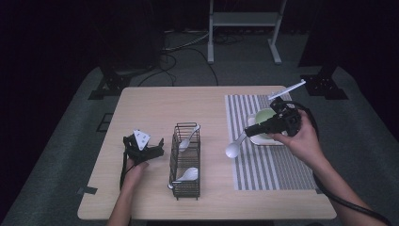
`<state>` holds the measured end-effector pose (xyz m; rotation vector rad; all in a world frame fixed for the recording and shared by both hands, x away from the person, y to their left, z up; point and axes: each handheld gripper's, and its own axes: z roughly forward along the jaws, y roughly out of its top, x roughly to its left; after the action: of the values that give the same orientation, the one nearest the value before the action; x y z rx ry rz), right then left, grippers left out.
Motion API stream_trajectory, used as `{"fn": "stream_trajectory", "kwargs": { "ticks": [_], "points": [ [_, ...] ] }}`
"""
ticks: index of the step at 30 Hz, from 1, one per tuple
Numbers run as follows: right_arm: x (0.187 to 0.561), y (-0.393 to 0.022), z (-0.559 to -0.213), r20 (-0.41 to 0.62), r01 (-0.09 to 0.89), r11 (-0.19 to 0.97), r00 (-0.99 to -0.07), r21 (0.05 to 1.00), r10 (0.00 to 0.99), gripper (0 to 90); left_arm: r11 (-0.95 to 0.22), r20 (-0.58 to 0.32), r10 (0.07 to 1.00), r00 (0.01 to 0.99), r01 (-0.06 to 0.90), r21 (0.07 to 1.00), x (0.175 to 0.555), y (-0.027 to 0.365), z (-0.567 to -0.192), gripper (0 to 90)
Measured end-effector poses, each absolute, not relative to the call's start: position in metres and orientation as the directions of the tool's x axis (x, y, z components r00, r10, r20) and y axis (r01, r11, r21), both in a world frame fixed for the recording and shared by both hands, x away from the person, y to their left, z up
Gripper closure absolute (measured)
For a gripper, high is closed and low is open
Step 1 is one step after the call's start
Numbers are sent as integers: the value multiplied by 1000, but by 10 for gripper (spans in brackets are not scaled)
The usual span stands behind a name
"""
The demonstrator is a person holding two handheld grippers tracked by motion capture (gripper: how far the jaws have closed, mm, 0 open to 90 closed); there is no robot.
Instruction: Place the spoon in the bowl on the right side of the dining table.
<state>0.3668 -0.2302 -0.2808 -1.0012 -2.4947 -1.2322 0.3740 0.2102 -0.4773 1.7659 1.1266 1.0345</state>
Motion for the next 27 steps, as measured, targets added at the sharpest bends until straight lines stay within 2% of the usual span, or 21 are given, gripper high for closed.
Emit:
{"fn": "stream_trajectory", "kwargs": {
  "ticks": [27],
  "points": [
    [376, -251, -284, 450, 681, 385, -715, 623, 536, 855, -296, 216, 937, 274, 299, 907, 374, 211, -477, 11]
  ]
}}
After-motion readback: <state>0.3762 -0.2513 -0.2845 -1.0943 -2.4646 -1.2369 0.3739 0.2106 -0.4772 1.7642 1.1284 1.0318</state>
